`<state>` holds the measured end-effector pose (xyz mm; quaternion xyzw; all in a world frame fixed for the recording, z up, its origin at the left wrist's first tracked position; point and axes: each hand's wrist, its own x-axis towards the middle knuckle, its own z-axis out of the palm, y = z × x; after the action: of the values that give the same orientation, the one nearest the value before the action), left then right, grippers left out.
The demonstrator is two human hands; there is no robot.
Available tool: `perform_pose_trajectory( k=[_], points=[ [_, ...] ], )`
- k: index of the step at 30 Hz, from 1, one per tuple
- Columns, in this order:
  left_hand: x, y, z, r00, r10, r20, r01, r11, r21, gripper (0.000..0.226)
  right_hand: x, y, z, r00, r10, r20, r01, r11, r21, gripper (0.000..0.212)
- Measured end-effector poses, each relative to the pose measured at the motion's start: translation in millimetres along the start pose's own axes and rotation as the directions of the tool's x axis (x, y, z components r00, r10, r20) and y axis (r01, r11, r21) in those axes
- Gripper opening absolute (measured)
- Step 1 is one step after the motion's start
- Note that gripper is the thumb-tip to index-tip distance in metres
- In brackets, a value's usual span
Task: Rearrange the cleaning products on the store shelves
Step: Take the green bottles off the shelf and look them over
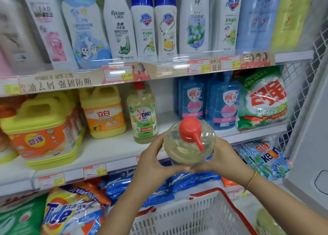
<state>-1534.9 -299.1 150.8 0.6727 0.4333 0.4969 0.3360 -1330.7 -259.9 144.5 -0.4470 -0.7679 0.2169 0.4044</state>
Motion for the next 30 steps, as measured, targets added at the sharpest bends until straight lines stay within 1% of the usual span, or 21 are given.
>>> perform_pose_trajectory(
  k=[2, 3, 7, 9, 10, 11, 12, 13, 15, 16, 17, 19, 20, 22, 23, 25, 26, 27, 28, 29, 30],
  points=[
    [1.4, 5.4, -0.4, 1.0, 0.018, 0.019, -0.018, 0.999, -0.043, 0.084, -2.1, -5.5, -2.3, 0.997, 0.013, 0.079, -0.015, 1.0, 0.026, 0.076],
    [3.7, 7.7, -0.5, 1.0, 0.013, 0.021, -0.012, 0.997, -0.072, 0.084, -1.0, -9.0, -3.5, 0.994, 0.018, 0.111, -0.025, 0.997, 0.069, 0.076],
    [15.9, 16.1, -6.9, 0.999, -0.037, -0.006, 0.035, 0.985, -0.167, 0.081, 12.9, -24.8, -18.1, 0.974, -0.037, 0.225, -0.02, 0.969, 0.247, 0.079],
    [20.8, 15.6, -10.7, 0.998, -0.053, -0.044, 0.043, 0.978, -0.204, 0.074, 18.0, -28.3, -21.9, 0.957, -0.079, 0.28, -0.002, 0.961, 0.278, 0.083],
    [22.0, 14.3, -11.7, 0.995, -0.068, -0.068, 0.051, 0.971, -0.234, 0.07, 18.6, -26.5, -20.1, 0.957, -0.084, 0.279, 0.002, 0.959, 0.283, 0.088],
    [22.7, 13.5, -11.9, 0.992, -0.087, -0.092, 0.06, 0.961, -0.268, 0.068, 17.5, -23.5, -16.4, 0.967, -0.077, 0.242, 0.004, 0.957, 0.29, 0.092],
    [23.1, 13.0, -11.4, 0.987, -0.107, -0.122, 0.066, 0.951, -0.301, 0.067, 14.6, -21.1, -10.8, 0.984, -0.067, 0.163, 0.018, 0.958, 0.288, 0.092],
    [24.0, 13.3, -10.4, 0.979, -0.128, -0.16, 0.068, 0.939, -0.337, 0.067, 10.7, -19.0, -3.5, 0.996, -0.07, 0.057, 0.054, 0.967, 0.249, 0.087],
    [25.5, 15.2, -9.2, 0.953, -0.174, -0.249, 0.048, 0.896, -0.441, 0.062, 4.4, -20.8, 12.6, 0.982, -0.136, -0.134, 0.142, 0.989, 0.035, 0.068],
    [25.9, 16.8, -9.1, 0.937, -0.199, -0.286, 0.029, 0.862, -0.506, 0.06, 2.8, -22.7, 20.4, 0.968, -0.178, -0.176, 0.167, 0.983, -0.073, 0.063],
    [26.1, 18.7, -10.0, 0.922, -0.224, -0.317, 0.004, 0.823, -0.568, 0.058, 2.3, -24.5, 28.4, 0.956, -0.222, -0.19, 0.194, 0.969, -0.154, 0.064],
    [25.9, 22.8, -15.0, 0.901, -0.249, -0.356, -0.047, 0.758, -0.65, 0.05, 2.8, -25.3, 43.4, 0.916, -0.35, -0.194, 0.289, 0.915, -0.283, 0.077],
    [25.4, 24.8, -18.8, 0.9, -0.243, -0.362, -0.067, 0.743, -0.666, 0.048, 3.8, -26.1, 48.5, 0.892, -0.407, -0.196, 0.328, 0.882, -0.339, 0.083],
    [22.3, 29.5, -26.6, 0.91, -0.211, -0.357, -0.092, 0.738, -0.669, 0.046, 6.9, -30.2, 50.7, 0.838, -0.489, -0.243, 0.379, 0.841, -0.386, 0.086],
    [20.3, 30.9, -30.1, 0.919, -0.189, -0.347, -0.101, 0.735, -0.67, 0.05, 8.9, -33.1, 48.3, 0.805, -0.526, -0.275, 0.408, 0.827, -0.388, 0.086],
    [17.7, 32.3, -37.9, 0.946, -0.134, -0.297, -0.113, 0.721, -0.684, 0.071, 11.1, -40.2, 40.3, 0.752, -0.58, -0.312, 0.454, 0.8, -0.393, 0.089],
    [17.2, 33.5, -41.3, 0.959, -0.094, -0.266, -0.12, 0.716, -0.687, 0.083, 10.9, -44.6, 36.1, 0.749, -0.578, -0.325, 0.462, 0.806, -0.369, 0.09],
    [17.4, 34.5, -44.0, 0.97, -0.056, -0.236, -0.128, 0.708, -0.694, 0.088, 9.6, -49.9, 32.8, 0.769, -0.541, -0.34, 0.46, 0.838, -0.294, 0.09],
    [18.4, 33.7, -45.9, 0.979, -0.018, -0.205, -0.136, 0.691, -0.71, 0.087, 7.2, -56.8, 29.8, 0.813, -0.468, -0.347, 0.445, 0.883, -0.148, 0.09],
    [20.1, 32.1, -45.9, 0.985, 0.014, -0.17, -0.136, 0.666, -0.734, 0.082, 5.4, -61.0, 28.2, 0.867, -0.374, -0.329, 0.415, 0.908, 0.062, 0.09],
    [22.4, 29.6, -44.2, 0.991, 0.037, -0.13, -0.124, 0.635, -0.763, 0.079, 4.6, -63.5, 26.6, 0.918, -0.287, -0.274, 0.364, 0.884, 0.293, 0.088]
  ],
)
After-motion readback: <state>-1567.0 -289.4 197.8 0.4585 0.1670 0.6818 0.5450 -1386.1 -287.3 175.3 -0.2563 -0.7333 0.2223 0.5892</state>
